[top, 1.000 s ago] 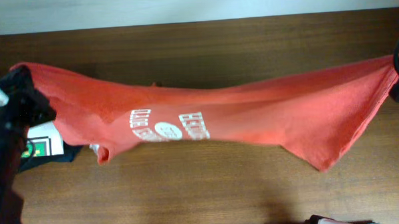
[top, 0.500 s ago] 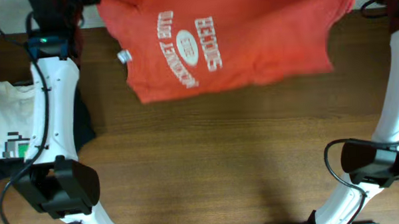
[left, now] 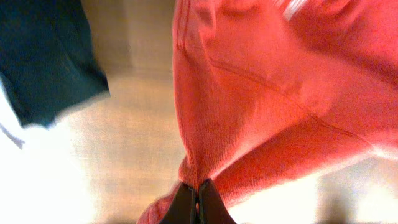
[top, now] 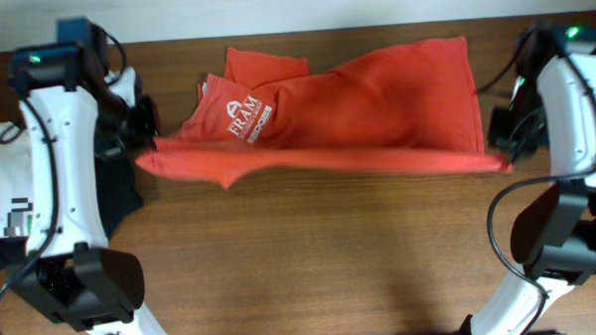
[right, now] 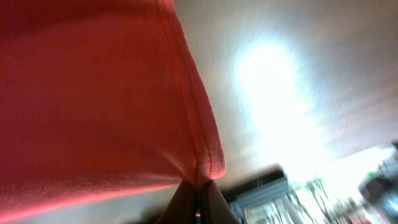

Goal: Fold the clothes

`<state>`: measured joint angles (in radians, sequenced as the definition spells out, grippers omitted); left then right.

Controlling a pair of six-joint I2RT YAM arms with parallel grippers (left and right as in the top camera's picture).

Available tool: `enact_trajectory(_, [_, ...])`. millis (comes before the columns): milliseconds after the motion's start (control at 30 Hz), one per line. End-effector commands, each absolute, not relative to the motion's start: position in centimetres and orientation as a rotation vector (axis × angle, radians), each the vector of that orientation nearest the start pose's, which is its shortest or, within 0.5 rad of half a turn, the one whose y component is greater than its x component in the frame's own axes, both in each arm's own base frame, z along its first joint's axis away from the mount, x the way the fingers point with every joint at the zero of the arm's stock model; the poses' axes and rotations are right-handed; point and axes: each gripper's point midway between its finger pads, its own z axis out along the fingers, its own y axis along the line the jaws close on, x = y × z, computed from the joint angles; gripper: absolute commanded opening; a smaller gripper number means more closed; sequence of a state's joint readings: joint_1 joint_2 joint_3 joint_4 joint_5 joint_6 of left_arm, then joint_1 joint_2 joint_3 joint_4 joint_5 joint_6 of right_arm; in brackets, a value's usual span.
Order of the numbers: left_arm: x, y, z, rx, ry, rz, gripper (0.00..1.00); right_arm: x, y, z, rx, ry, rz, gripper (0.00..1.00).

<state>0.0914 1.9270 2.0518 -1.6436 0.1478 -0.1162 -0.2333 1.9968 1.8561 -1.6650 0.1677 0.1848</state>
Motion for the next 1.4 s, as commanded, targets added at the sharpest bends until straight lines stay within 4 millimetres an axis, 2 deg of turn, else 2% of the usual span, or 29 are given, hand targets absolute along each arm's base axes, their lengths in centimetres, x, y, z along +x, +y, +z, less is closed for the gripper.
enact_trajectory(0, [31.3,0.9,15.2,-0.321,3.338,-0.152,0.00,27.3,-10.4,11.5,0.760,3.412,-0.332,0.04])
enact_trajectory(33, [28.7,1.9,13.1,-0.398,3.442,-0.027,0.00,26.1,-10.7,10.5,0.838,3.418,-0.326,0.04])
enact_trajectory(67, [26.9,3.4,11.9,-0.512,3.465,0.164,0.00,24.9,-10.9,9.8,0.897,3.409,-0.283,0.04])
enact_trajectory(133, [25.1,3.8,11.3,-0.596,3.449,0.246,0.00,23.0,-11.6,9.3,1.012,3.357,-0.223,0.04])
enact_trajectory(167, [24.4,3.7,11.3,-0.603,3.436,0.242,0.00,22.0,-12.0,9.4,1.067,3.327,-0.204,0.04])
enact_trajectory(233, [21.4,3.2,13.0,-0.612,3.339,0.189,0.00,20.0,-12.7,10.6,1.211,3.194,-0.114,0.04])
enact_trajectory(300, [19.7,2.6,14.5,-0.612,3.253,0.129,0.00,19.9,-12.7,11.7,1.217,3.139,-0.101,0.04])
enact_trajectory(333, [19.7,2.1,15.0,-0.607,3.206,0.067,0.00,19.9,-12.6,11.9,1.213,3.131,-0.095,0.04])
enact_trajectory(400, [21.2,0.6,15.4,-0.597,3.127,-0.097,0.00,20.2,-12.6,11.8,1.211,3.120,-0.079,0.04])
enact_trajectory(433, [22.8,0.1,15.4,-0.582,3.068,-0.165,0.00,20.9,-12.5,11.7,1.205,3.093,-0.048,0.04])
enact_trajectory(500, [27.3,-0.6,15.8,-0.527,2.901,-0.270,0.00,23.2,-13.0,11.4,1.171,3.003,0.002,0.04])
enact_trajectory(567, [31.3,-0.6,15.9,-0.483,2.781,-0.300,0.00,25.8,-13.6,11.3,1.130,2.905,0.033,0.04])
enact_trajectory(633, [34.0,-1.2,14.5,-0.447,2.756,-0.320,0.00,28.5,-13.9,11.4,1.051,2.826,0.031,0.04])
enact_trajectory(733, [37.5,-1.5,10.4,-0.429,2.770,-0.323,0.00,33.1,-13.9,12.2,0.906,2.694,0.012,0.05])
enact_trajectory(833, [39.3,-1.6,7.3,-0.432,2.787,-0.334,0.00,35.8,-13.5,12.5,0.828,2.631,0.011,0.11])
enact_trajectory(867, [39.8,-1.5,6.8,-0.430,2.780,-0.334,0.08,36.4,-13.3,11.9,0.816,2.636,0.013,0.11])
enact_trajectory(900, [40.4,-1.5,7.0,-0.423,2.755,-0.335,0.36,36.8,-13.2,10.8,0.814,2.658,0.017,0.37])
enact_trajectory(933, [40.8,-1.5,7.2,-0.418,2.739,-0.336,0.55,36.4,-13.1,9.2,0.832,2.708,0.022,0.58])
enact_trajectory(1000, [40.0,-1.5,6.9,-0.428,2.773,-0.333,0.62,34.8,-12.7,6.4,0.875,2.830,0.017,0.59])
enact_trajectory(1100, [37.5,-1.6,6.2,-0.461,2.878,-0.325,0.63,32.1,-12.4,2.9,0.930,3.000,-0.024,0.57])
enact_trajectory(1133, [36.0,-1.5,5.7,-0.481,2.939,-0.308,0.63,31.2,-12.2,1.8,0.947,3.058,-0.037,0.54])
enact_trajectory(1200, [34.3,-1.5,4.5,-0.498,2.993,-0.292,0.60,29.7,-11.9,0.3,0.971,3.145,-0.048,0.49])
enact_trajectory(1267, [33.4,-1.5,2.4,-0.499,2.993,-0.288,0.59,28.9,-11.6,-0.3,0.981,3.181,-0.046,0.35])
enact_trajectory(1300, [33.1,-1.5,1.3,-0.495,2.982,-0.287,0.58,28.3,-11.7,-0.5,0.982,3.198,-0.071,0.23])
enact_trajectory(1333, [32.7,-1.0,0.2,-0.497,2.976,-0.241,0.55,27.7,-11.6,-0.8,0.985,3.215,-0.087,0.11])
enact_trajectory(1367, [32.2,-0.3,-0.5,-0.502,2.981,-0.181,0.49,27.2,-11.5,-1.0,0.992,3.229,-0.085,0.04])
